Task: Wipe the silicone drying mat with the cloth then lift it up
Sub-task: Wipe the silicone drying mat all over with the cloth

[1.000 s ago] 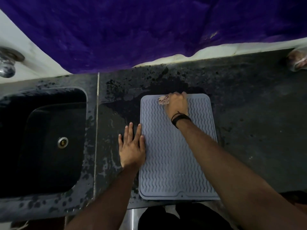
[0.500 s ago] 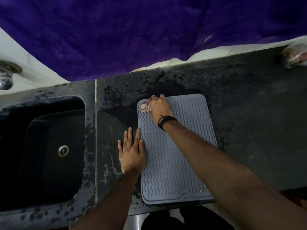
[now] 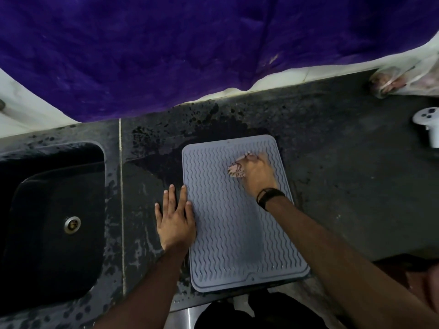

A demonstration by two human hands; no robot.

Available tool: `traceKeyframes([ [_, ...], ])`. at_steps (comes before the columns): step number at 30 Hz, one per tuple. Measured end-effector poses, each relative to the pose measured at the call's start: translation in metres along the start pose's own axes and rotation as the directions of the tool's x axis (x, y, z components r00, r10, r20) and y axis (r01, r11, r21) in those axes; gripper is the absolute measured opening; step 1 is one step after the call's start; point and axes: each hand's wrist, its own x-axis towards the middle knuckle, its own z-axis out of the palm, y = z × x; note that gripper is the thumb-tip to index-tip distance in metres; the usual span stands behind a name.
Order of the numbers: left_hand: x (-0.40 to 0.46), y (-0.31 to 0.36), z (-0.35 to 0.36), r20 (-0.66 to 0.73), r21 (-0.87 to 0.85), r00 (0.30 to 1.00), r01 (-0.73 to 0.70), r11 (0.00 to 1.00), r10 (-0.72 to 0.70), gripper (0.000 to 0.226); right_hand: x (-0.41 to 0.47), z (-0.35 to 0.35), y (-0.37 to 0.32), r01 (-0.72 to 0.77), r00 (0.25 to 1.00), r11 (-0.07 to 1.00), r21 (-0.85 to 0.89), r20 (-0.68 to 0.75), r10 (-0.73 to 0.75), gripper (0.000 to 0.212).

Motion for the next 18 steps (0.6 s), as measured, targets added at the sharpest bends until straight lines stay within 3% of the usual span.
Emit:
traceKeyframes([
  [7,-0.001,0.001,-0.002,0.009,-0.005,1.0,-0.009,1.0,0.009,0.057,0.04,-0.019,-0.003,-0.005,0.997,1.0,0.026,-0.082,0.007,0.035],
  [11,-0.001,0.002,-0.003,0.009,-0.003,1.0,-0.004,1.0,0.004,0.058,0.057,-0.022,-0.01,-0.034,0.999,0.996,-0.078,0.008,0.035,0.038],
  [18,-0.003,0.004,-0.005,0.019,-0.019,1.0,0.004,1.0,-0.004,0.058,-0.045,0.008,0.003,-0.007,0.998,1.0,-0.011,0.061,0.008,0.052],
])
